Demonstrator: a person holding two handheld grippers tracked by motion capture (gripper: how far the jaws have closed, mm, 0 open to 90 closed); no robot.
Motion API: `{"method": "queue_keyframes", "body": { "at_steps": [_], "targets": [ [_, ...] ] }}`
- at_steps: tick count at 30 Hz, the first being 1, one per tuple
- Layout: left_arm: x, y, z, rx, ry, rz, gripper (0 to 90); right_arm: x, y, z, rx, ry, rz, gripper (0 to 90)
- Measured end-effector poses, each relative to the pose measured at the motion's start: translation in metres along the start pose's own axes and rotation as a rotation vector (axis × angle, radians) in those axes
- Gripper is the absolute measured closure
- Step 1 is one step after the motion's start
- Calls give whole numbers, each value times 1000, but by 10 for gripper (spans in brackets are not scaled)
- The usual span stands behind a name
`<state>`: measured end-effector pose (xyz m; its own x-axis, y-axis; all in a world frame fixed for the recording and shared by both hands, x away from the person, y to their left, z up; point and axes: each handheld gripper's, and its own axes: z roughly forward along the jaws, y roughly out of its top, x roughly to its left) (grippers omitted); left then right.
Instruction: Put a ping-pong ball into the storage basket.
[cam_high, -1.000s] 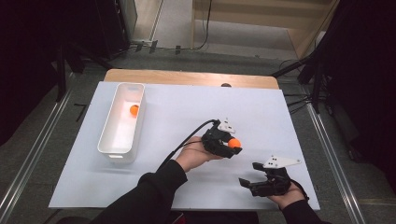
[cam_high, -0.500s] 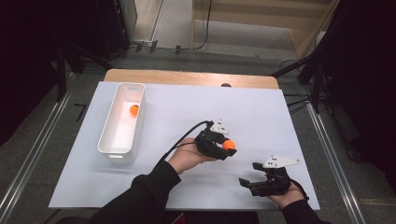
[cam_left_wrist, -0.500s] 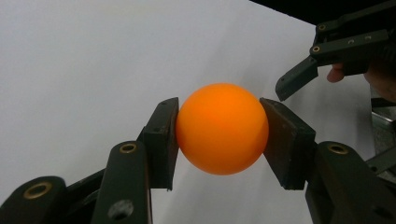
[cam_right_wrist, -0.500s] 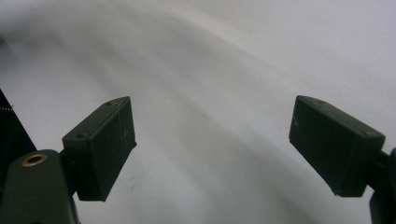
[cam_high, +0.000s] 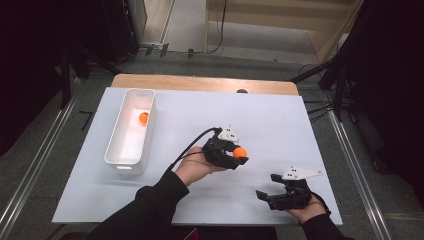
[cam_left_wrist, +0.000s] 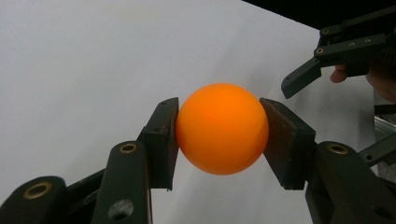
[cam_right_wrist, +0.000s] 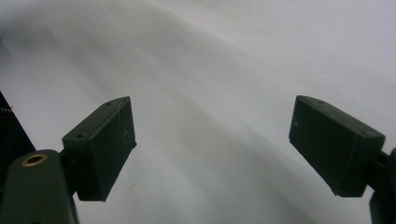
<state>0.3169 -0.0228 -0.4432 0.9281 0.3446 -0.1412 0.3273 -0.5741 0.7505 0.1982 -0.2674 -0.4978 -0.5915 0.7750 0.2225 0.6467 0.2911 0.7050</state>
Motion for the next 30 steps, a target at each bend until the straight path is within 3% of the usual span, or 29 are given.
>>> {"method": "queue_keyframes", "body": {
  "at_steps": [15,25,30],
  "targets": [
    [3,-2,-9,-18,19,0,502,1,1,1,0,3,-17,129],
    [7,0,-21,-38,21,-28,501,1,3,2,-1,9,-17,130],
    [11,-3,-25,-31,56,-19,501,1,4,3,0,10,-21,129]
  ]
}}
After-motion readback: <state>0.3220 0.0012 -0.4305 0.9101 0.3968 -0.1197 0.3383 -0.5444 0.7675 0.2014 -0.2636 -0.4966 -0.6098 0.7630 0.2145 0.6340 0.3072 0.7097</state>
